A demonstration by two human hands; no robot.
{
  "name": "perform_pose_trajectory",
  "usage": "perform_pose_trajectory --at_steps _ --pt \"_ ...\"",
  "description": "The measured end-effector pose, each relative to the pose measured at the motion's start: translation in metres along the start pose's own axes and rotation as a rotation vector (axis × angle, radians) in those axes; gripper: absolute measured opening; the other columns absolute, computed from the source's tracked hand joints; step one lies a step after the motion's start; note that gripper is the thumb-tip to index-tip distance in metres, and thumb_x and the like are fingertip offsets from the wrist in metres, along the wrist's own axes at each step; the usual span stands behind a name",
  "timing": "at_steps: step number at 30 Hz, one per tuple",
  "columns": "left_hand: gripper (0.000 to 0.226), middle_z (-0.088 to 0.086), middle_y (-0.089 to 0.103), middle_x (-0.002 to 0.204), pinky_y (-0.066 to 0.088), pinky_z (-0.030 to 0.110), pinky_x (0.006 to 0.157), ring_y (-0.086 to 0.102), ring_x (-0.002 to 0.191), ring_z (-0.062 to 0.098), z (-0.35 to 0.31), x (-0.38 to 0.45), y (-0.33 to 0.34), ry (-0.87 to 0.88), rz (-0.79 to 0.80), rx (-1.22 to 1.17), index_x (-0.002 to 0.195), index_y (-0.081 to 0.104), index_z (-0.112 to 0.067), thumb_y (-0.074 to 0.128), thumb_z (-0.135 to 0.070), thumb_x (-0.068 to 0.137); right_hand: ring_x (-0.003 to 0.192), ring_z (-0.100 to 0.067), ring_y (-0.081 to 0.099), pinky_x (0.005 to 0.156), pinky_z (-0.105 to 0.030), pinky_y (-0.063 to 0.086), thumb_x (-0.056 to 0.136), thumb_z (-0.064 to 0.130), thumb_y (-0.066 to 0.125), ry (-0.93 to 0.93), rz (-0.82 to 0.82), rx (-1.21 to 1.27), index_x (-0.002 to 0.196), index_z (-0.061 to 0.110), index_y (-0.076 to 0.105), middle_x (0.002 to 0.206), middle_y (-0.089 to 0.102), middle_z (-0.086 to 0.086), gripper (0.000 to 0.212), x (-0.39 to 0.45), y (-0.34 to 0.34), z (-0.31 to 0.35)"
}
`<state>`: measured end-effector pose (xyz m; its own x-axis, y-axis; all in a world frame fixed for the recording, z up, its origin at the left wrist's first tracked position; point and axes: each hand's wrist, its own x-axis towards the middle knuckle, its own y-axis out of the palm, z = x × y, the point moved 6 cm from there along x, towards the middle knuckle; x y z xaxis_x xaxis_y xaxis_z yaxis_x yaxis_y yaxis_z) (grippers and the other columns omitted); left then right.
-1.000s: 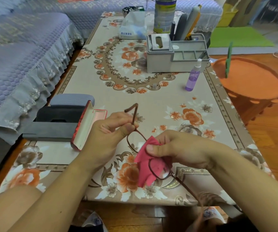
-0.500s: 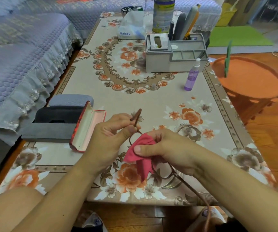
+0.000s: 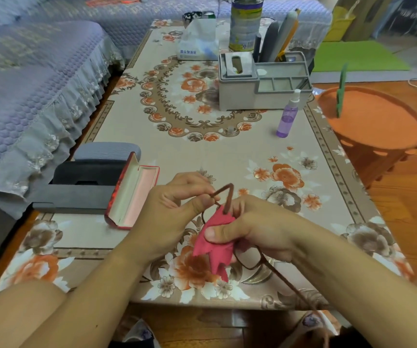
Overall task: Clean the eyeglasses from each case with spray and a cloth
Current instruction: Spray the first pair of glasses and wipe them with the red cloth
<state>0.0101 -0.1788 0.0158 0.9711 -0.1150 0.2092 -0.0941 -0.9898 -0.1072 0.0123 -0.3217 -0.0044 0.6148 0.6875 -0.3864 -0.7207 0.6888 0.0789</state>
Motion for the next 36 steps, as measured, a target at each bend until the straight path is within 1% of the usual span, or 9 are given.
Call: perform_pose_trajectory --at_steps 4,10,15,19,26,30,32,34,36 --pt "0.011 -0.010 0.071 0.097 0.048 0.024 0.097 0.063 0.111 0.008 -0.003 0.001 -0.003 -0.010 -0.004 -0.075 0.084 0.081 -0.034 0.075 -0.025 0.086 0.078 -0.039 0.055 0.062 -0.036 0.046 0.100 0.025 0.060 -0.011 0.113 0.033 0.111 -0.004 0.069 0.096 0.068 -0.035 0.032 -0.001 0.003 -0.002" --pt "0.018 -0.008 0.071 0.095 0.048 0.024 0.096 0.064 0.108 0.010 -0.002 0.000 0.002 -0.042 0.031 -0.148 0.086 0.081 -0.032 0.077 -0.048 0.080 0.093 -0.034 0.065 0.083 -0.034 0.056 0.098 0.003 0.052 0.088 0.384 0.235 0.116 -0.003 0.066 0.108 0.067 -0.027 0.023 -0.005 0.003 -0.001" --pt "0.012 -0.004 0.067 0.091 0.048 0.032 0.097 0.063 0.103 0.016 0.010 -0.003 0.008 -0.088 0.010 -0.087 0.088 0.082 -0.019 0.073 -0.023 0.082 0.063 -0.016 0.069 0.057 -0.021 0.052 0.092 0.001 0.067 0.030 0.152 0.085 0.092 0.003 0.073 0.076 0.074 -0.010 0.006 0.002 0.002 -0.003" --pt "0.010 0.001 0.059 0.102 0.050 0.028 0.098 0.061 0.106 0.009 0.012 -0.006 0.012 -0.138 -0.015 -0.065 0.091 0.083 -0.020 0.077 -0.021 0.082 0.074 -0.027 0.068 0.067 -0.029 0.059 0.088 -0.003 0.071 -0.072 -0.016 0.140 0.095 -0.003 0.072 0.083 0.070 -0.017 0.008 0.007 -0.002 0.002" --pt "0.018 0.003 0.063 0.104 0.049 0.020 0.091 0.063 0.102 0.010 0.004 -0.004 0.004 -0.090 -0.113 -0.146 0.089 0.082 -0.028 0.066 -0.020 0.085 0.067 -0.016 0.069 0.061 -0.021 0.054 0.103 0.009 0.051 -0.118 -0.124 0.122 0.084 0.010 0.074 0.075 0.073 -0.007 0.030 -0.001 -0.012 0.016" --pt "0.018 -0.002 0.068 0.097 0.048 0.014 0.087 0.065 0.095 0.001 -0.004 -0.007 -0.019 -0.007 -0.328 -0.095 0.087 0.079 -0.031 0.063 -0.024 0.086 0.095 -0.032 0.068 0.097 -0.044 0.054 0.101 0.013 0.052 -0.151 -0.439 0.284 0.086 0.010 0.080 0.096 0.077 -0.014 0.032 -0.014 -0.083 0.029" --pt "0.015 0.000 0.069 0.097 0.049 0.013 0.085 0.065 0.094 -0.001 -0.007 -0.006 -0.026 0.010 -0.361 -0.042 0.093 0.074 -0.024 0.062 -0.024 0.086 0.097 -0.030 0.066 0.094 -0.039 0.052 0.100 0.015 0.058 -0.089 -0.666 0.016 0.090 0.015 0.081 0.096 0.077 -0.009 0.025 -0.029 -0.126 0.034" --pt "0.015 -0.002 0.070 0.095 0.050 0.016 0.087 0.065 0.094 0.001 -0.005 -0.004 -0.027 0.001 -0.379 -0.026 0.095 0.073 -0.021 0.062 -0.027 0.085 0.084 -0.023 0.063 0.071 -0.029 0.048 0.100 0.017 0.061 0.006 -0.847 -0.374 0.109 0.016 0.078 0.092 0.073 -0.004 0.019 -0.044 -0.150 0.040" --pt "0.016 -0.009 0.073 0.093 0.051 0.019 0.089 0.067 0.096 0.005 -0.003 -0.002 -0.027 -0.007 -0.400 -0.015 0.095 0.073 -0.022 0.064 -0.030 0.085 0.081 -0.019 0.064 0.062 -0.023 0.046 0.096 0.013 0.065 -0.016 -0.843 -0.424 0.120 0.014 0.072 0.094 0.070 -0.004 0.025 -0.048 -0.153 0.045"
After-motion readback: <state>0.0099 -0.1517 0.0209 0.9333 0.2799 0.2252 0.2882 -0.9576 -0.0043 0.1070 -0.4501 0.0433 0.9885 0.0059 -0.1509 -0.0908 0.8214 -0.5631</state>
